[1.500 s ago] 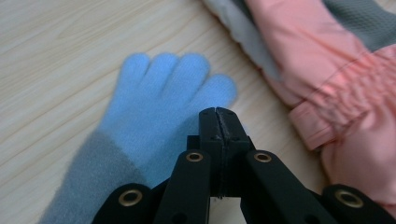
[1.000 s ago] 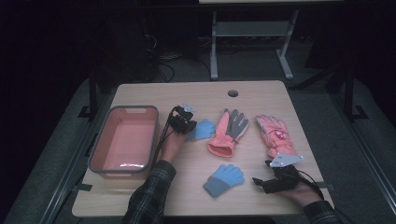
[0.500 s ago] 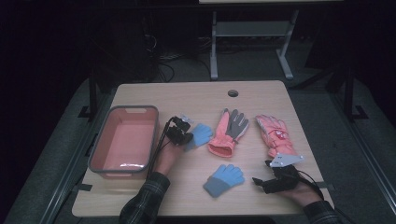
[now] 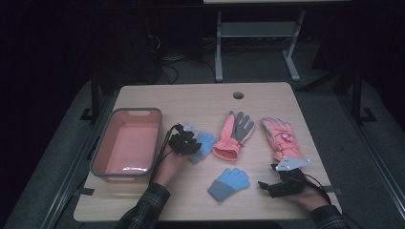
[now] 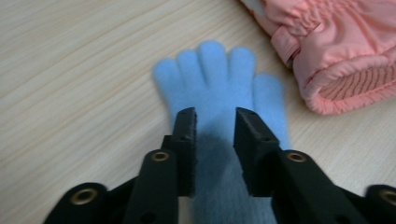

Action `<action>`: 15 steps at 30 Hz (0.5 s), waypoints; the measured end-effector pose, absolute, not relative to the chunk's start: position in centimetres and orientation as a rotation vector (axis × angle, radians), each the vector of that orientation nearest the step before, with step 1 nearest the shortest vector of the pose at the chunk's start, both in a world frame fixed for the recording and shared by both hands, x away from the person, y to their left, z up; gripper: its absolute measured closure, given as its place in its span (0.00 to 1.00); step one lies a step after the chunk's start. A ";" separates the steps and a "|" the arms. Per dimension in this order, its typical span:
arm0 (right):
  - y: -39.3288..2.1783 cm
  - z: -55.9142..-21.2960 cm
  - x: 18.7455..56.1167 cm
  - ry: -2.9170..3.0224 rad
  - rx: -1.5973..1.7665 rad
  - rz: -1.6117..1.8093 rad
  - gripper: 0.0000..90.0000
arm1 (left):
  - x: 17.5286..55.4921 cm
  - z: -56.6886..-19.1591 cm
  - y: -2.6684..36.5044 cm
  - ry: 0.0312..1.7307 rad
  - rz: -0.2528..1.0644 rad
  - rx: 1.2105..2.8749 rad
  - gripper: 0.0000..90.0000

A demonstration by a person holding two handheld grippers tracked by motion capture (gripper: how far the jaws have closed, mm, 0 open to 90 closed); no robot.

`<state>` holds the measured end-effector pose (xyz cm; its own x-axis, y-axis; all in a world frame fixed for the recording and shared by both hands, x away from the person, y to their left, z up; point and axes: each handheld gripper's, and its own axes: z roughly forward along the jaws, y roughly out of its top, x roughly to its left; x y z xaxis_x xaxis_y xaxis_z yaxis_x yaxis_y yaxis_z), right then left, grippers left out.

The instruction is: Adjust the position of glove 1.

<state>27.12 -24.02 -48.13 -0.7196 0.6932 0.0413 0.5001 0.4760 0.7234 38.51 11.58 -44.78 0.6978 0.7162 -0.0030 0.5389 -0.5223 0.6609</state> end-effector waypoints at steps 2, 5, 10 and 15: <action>-24.0 -48.1 27.1 2.468 1.021 1.082 0.15 | 38.7 -45.1 11.4 0.941 0.350 2.273 0.73; -24.0 -48.1 27.1 2.468 1.020 1.082 0.15 | 39.0 -45.5 11.2 0.938 0.348 2.285 0.75; -24.0 -48.1 27.1 2.468 1.020 1.082 0.15 | 39.1 -46.0 11.3 0.892 0.335 2.294 0.87; -24.0 -48.1 27.1 2.466 1.018 1.081 0.15 | 39.2 -46.1 11.8 0.910 0.300 2.276 0.95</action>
